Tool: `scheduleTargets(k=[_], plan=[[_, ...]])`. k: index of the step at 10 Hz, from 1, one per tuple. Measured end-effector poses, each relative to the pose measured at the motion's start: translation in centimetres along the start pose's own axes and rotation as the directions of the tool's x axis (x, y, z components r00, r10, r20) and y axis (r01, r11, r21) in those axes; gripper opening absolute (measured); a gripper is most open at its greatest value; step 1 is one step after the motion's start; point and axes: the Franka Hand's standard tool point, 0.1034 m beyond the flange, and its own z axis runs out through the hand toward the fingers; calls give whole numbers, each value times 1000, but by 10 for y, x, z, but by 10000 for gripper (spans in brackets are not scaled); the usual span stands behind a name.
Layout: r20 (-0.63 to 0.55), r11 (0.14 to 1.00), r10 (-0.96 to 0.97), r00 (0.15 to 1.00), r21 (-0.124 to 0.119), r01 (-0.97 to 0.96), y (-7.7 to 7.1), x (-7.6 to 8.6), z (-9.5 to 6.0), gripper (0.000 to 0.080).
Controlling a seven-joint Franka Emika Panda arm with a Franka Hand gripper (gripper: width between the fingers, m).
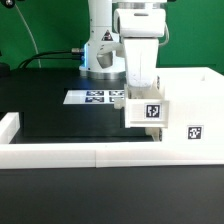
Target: Assemble drawer
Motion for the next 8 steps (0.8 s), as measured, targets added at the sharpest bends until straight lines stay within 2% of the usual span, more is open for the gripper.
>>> scheduleTargets(k=[1,2,3,5,6,7,8], plan=[[0,1000,0,1000,0,0,0,0,0,44],[0,1000,0,1000,0,0,0,0,0,144],[0,1000,0,1000,0,0,0,0,0,144],[11,1000,1,1000,6,-2,1,0,-12,417],[20,1000,1,1000,13,-1,1,-3,-19,417],[25,1000,5,1000,11,-5,2,-6,-26,593],[28,1000,7,1000,4,-7,4,-9,-31,632]])
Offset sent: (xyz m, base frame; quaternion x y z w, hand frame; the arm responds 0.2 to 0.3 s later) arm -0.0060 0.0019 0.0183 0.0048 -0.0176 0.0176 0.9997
